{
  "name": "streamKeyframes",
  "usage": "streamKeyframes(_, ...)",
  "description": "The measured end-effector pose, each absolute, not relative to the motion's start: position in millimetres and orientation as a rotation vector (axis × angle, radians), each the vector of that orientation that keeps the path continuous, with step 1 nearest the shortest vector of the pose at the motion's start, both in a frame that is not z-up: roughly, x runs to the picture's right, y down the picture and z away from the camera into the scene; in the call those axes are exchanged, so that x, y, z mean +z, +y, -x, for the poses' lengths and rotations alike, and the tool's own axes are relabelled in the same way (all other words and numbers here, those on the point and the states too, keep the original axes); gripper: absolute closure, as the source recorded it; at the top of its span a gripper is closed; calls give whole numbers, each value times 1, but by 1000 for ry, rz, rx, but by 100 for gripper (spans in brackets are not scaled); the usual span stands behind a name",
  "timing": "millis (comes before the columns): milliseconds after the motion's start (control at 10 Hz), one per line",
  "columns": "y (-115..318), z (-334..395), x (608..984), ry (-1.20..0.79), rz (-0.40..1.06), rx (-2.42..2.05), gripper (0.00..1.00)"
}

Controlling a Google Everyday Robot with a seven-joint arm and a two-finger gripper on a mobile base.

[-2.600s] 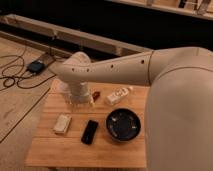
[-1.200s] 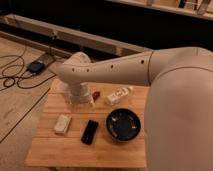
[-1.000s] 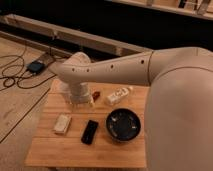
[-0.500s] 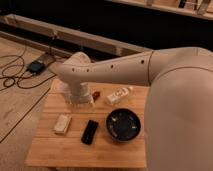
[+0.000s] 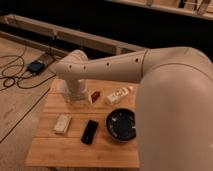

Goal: Place the ceramic cup in the ceramic bowl

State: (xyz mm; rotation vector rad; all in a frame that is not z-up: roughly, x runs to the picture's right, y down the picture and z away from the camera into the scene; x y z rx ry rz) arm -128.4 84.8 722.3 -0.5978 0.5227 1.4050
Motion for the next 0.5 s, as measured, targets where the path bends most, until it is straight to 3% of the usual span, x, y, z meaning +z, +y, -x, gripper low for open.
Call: streamKeyframes(500, 29, 167, 777, 495, 594, 1342, 35)
